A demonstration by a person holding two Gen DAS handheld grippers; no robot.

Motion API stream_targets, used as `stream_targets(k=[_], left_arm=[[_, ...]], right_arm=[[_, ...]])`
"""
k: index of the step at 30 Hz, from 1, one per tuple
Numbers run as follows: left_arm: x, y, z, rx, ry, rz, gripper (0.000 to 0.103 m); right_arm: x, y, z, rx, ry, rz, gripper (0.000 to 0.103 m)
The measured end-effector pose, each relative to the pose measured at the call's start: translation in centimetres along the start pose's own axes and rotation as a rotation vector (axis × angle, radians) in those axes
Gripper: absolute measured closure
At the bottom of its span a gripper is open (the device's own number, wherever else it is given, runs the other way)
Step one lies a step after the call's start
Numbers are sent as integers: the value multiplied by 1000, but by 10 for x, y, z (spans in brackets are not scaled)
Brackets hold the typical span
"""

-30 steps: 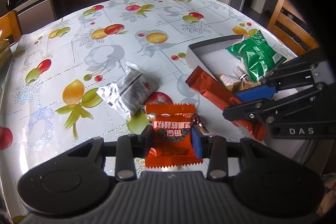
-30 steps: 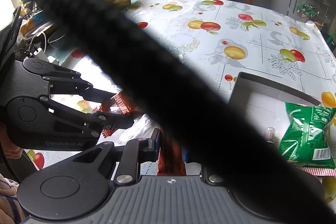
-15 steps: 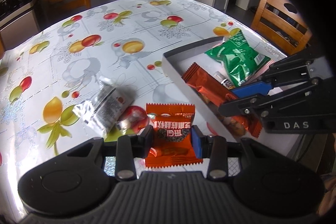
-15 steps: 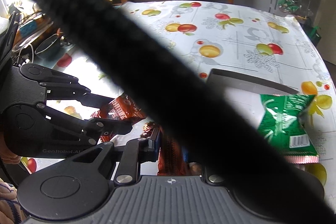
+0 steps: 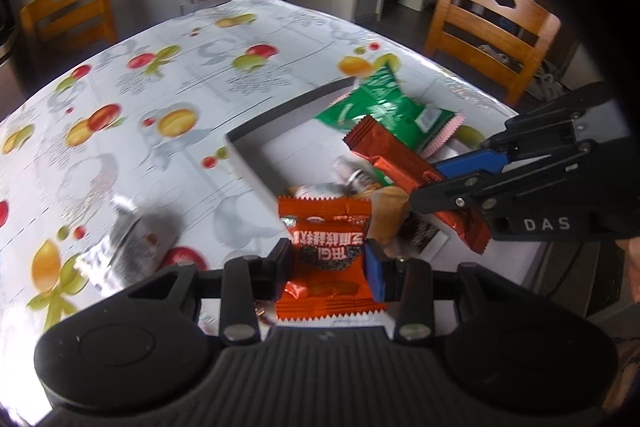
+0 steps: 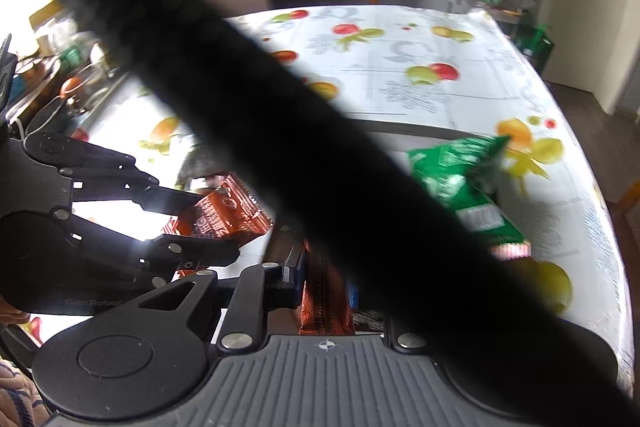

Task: Organize snacks
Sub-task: 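Lower both orange snacks into the white box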

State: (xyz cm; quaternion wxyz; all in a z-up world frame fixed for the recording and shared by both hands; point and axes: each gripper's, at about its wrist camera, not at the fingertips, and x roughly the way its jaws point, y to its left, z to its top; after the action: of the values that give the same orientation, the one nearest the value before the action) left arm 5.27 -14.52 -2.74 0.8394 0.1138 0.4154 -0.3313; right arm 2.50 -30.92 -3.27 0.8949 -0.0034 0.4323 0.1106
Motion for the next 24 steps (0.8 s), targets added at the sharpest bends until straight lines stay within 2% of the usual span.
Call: stream_targets(k=[7,14,24], left_arm=[[10,-28,7,65,5,-60,66],[21,-46,3,98,36,-92,66],[40,-56,-5,119,70,-102,66]], right_arm=[[-3,-21,-14,45,17,-48,81],[-1,-27,-23,48,46,-53,81],[6,-33,-30,43,82,-50,81]])
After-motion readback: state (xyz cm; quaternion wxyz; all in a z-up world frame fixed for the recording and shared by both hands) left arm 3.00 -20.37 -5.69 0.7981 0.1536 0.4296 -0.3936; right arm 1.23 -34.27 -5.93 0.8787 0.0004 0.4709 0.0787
